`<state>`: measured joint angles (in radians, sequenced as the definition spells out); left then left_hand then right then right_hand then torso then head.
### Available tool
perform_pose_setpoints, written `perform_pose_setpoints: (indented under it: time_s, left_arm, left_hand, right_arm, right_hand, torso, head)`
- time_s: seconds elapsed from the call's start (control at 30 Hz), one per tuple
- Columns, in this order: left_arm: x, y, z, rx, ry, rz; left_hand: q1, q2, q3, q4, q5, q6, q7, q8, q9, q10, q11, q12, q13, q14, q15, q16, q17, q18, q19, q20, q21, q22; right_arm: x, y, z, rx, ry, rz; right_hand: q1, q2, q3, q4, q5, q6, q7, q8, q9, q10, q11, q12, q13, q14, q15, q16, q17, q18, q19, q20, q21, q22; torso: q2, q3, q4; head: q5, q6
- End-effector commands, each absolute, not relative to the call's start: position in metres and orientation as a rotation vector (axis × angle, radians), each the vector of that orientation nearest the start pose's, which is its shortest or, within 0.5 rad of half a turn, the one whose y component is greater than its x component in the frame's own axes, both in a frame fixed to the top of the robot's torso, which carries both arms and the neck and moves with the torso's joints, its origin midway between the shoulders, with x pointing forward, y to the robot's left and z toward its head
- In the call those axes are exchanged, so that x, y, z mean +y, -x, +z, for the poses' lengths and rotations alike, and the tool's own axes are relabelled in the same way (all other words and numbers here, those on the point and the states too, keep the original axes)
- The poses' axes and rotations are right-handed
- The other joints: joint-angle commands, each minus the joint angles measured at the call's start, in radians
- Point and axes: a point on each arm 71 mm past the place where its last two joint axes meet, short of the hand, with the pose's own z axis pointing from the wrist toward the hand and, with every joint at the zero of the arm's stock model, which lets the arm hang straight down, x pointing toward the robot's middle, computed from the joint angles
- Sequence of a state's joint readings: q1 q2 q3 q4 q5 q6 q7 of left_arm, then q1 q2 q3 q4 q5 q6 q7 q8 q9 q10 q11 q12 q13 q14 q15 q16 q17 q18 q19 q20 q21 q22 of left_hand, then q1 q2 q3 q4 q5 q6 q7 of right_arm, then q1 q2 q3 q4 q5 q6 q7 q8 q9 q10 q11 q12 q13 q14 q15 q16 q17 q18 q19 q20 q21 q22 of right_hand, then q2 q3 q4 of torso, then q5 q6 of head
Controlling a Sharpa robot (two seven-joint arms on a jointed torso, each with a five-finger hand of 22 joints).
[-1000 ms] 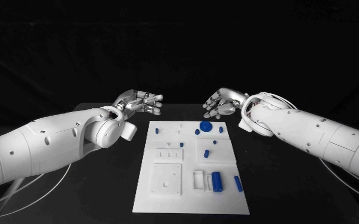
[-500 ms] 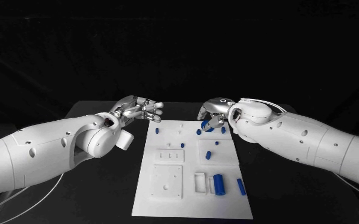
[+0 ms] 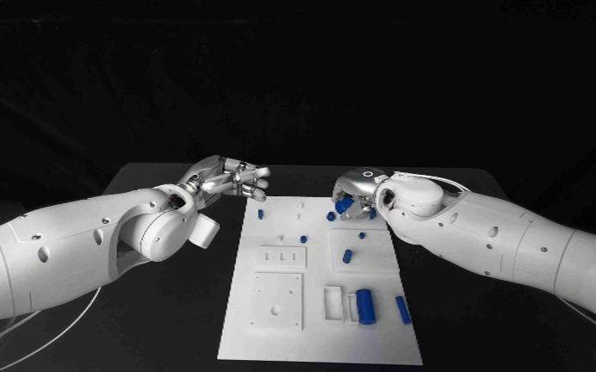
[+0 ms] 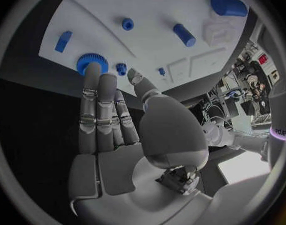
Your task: Assemble the parts on the task board
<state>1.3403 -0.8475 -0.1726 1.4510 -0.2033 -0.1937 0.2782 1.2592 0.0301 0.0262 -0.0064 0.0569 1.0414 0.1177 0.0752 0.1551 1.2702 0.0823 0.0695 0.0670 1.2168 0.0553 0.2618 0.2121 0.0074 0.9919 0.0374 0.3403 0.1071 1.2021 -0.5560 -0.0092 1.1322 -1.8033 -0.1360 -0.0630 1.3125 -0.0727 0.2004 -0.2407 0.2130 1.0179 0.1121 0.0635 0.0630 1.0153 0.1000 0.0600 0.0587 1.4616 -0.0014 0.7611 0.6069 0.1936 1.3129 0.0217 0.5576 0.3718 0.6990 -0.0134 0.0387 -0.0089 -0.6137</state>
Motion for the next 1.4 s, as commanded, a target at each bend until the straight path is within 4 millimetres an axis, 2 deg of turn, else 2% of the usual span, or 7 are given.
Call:
perform_pose_setpoints:
  time_s: [0.03, 0.17, 0.43, 0.73, 0.9, 1.13, 1.4]
  left_arm:
    - [0.222, -0.505, -0.163, 1.647, 0.816, -1.437]
    - [0.220, -0.504, -0.162, 1.651, 0.813, -1.443]
    - [0.218, -0.503, -0.160, 1.655, 0.806, -1.450]
    - [0.217, -0.503, -0.157, 1.652, 0.802, -1.451]
    - [0.217, -0.504, -0.156, 1.650, 0.801, -1.450]
    - [0.217, -0.503, -0.155, 1.649, 0.799, -1.451]
    - [0.216, -0.502, -0.152, 1.648, 0.793, -1.458]
  left_hand:
    - [0.005, -0.001, -0.001, -0.007, -0.002, -0.004, 0.006, -0.005, -0.001, -0.008, -0.001, -0.004, -0.001, 0.005, 0.003, -0.007, 0.000, 0.009, 0.007, 0.002, -0.006, -0.002]
    - [0.005, -0.001, -0.001, -0.007, -0.002, -0.004, 0.006, -0.005, -0.001, -0.008, -0.001, -0.004, -0.001, 0.005, 0.003, -0.007, 0.000, 0.009, 0.007, 0.002, -0.006, -0.002]
    - [0.004, -0.001, -0.002, -0.006, -0.002, -0.005, 0.006, -0.005, -0.002, -0.009, -0.001, -0.004, -0.001, 0.006, 0.004, -0.010, 0.000, 0.009, 0.008, 0.003, -0.007, -0.004]
    - [0.004, -0.001, -0.002, -0.006, -0.002, -0.005, 0.006, -0.005, -0.002, -0.009, -0.001, -0.004, -0.001, 0.006, 0.004, -0.010, 0.000, 0.009, 0.008, 0.003, -0.007, -0.004]
    - [0.005, 0.000, -0.001, -0.007, -0.002, -0.006, 0.006, -0.004, -0.002, -0.009, -0.001, -0.004, -0.001, 0.008, 0.004, -0.015, 0.000, 0.010, 0.010, 0.003, -0.009, -0.008]
    - [0.005, 0.000, -0.001, -0.007, -0.002, -0.006, 0.006, -0.004, -0.002, -0.009, -0.001, -0.004, -0.001, 0.008, 0.004, -0.015, 0.000, 0.010, 0.010, 0.003, -0.009, -0.008]
    - [0.006, 0.000, -0.001, -0.007, -0.002, -0.006, 0.006, -0.004, -0.002, -0.010, 0.000, -0.004, -0.001, 0.009, 0.004, -0.017, 0.000, 0.010, 0.011, 0.003, -0.010, -0.009]
  right_arm:
    - [-0.159, -0.551, -0.204, 1.650, 0.508, 0.334]
    - [-0.158, -0.551, -0.204, 1.641, 0.504, 0.340]
    - [-0.154, -0.550, -0.204, 1.638, 0.502, 0.362]
    - [-0.152, -0.549, -0.206, 1.664, 0.509, 0.373]
    - [-0.152, -0.548, -0.207, 1.682, 0.516, 0.373]
    - [-0.152, -0.550, -0.209, 1.690, 0.513, 0.368]
    - [-0.151, -0.551, -0.213, 1.684, 0.503, 0.372]
  right_hand:
    - [0.000, 0.001, 0.013, -0.001, -0.014, 0.010, 0.001, -0.002, -0.001, 0.012, 0.001, -0.003, -0.001, -0.003, 0.001, 0.008, 0.000, 0.013, 0.003, 0.002, -0.005, 0.006]
    - [-0.011, 0.003, 0.044, -0.011, -0.027, 0.015, 0.000, -0.002, -0.001, 0.018, 0.001, -0.002, -0.001, -0.004, 0.001, 0.017, 0.002, 0.012, 0.001, 0.000, -0.004, 0.028]
    - [-0.030, 0.010, 0.100, -0.020, -0.054, 0.027, -0.001, -0.002, -0.001, 0.034, 0.000, -0.003, -0.001, -0.008, 0.001, 0.040, 0.007, 0.011, -0.004, -0.003, 0.003, 0.063]
    - [-0.045, 0.014, 0.151, -0.027, -0.061, 0.042, -0.005, -0.002, -0.001, 0.052, -0.003, -0.003, -0.002, -0.010, -0.001, 0.057, 0.007, 0.012, -0.009, -0.007, 0.009, 0.102]
    - [-0.055, 0.013, 0.171, -0.029, -0.059, 0.052, -0.004, -0.002, -0.001, 0.067, -0.003, -0.003, -0.002, -0.012, -0.001, 0.065, 0.007, 0.010, -0.012, -0.009, 0.010, 0.121]
    - [-0.065, 0.010, 0.192, -0.029, -0.057, 0.058, -0.003, -0.002, -0.001, 0.078, -0.002, -0.003, -0.001, -0.014, 0.000, 0.072, 0.005, 0.008, -0.014, -0.013, 0.006, 0.146]
    - [-0.065, 0.010, 0.194, -0.026, -0.061, 0.054, -0.001, -0.002, -0.001, 0.071, 0.000, -0.003, -0.001, -0.014, 0.001, 0.074, 0.004, 0.008, -0.012, -0.012, 0.003, 0.152]
  torso:
    - [0.009, -0.0004, 0.0038]
    - [0.013, -0.0010, 0.0079]
    - [0.026, -0.0060, 0.0150]
    - [0.034, -0.0091, 0.0115]
    - [0.037, -0.0084, 0.0082]
    - [0.039, -0.0071, 0.0137]
    - [0.052, -0.0073, 0.0209]
  head:
    - [0.002, 0.004]
    - [0.004, 0.006]
    - [0.002, 0.012]
    - [0.003, 0.008]
    - [0.003, 0.007]
    - [-0.002, 0.008]
    - [-0.001, 0.010]
